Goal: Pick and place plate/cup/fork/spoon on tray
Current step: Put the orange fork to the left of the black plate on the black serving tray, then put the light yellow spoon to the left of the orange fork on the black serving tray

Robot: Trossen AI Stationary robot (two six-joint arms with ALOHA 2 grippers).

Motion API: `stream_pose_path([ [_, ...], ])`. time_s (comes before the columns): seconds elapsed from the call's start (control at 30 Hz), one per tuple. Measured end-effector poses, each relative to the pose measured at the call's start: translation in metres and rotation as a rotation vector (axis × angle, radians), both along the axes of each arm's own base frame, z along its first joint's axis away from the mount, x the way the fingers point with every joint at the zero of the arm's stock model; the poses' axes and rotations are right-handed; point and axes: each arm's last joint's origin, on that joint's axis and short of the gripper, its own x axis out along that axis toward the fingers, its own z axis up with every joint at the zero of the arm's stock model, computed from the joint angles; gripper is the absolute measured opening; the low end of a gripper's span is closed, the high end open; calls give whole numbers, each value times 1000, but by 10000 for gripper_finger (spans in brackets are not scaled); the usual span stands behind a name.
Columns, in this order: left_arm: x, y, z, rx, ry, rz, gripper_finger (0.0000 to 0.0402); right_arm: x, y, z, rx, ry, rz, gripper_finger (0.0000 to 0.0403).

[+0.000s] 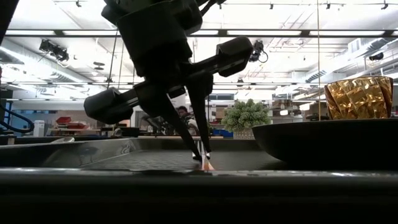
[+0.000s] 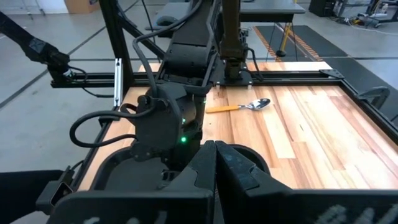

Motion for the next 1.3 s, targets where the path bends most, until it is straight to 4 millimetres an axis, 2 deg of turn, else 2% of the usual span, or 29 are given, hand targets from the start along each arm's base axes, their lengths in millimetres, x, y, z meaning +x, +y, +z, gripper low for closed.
stream_pose_path([
  [0.43, 0, 0, 5, -12, -14, 71, 114, 0, 0, 0, -1, 1, 0, 12],
  [0.7, -15, -8, 35, -32, -38, 208, 128, 0, 0, -1, -8, 11, 1, 12],
  [0.8, -23, -10, 48, -93, -31, 375, 128, -1, 0, -2, -18, 20, 2, 12],
  [0.93, -37, -5, 64, -218, 2, 704, 128, -1, 0, -2, -42, 26, 9, 12],
  [1.1, -56, 4, 73, -343, 95, 1138, 128, 0, -2, -2, -65, 18, 9, 12],
  [1.3, -86, 12, 78, -275, 152, 1541, 128, 1, -5, -2, -77, 23, -3, 12],
])
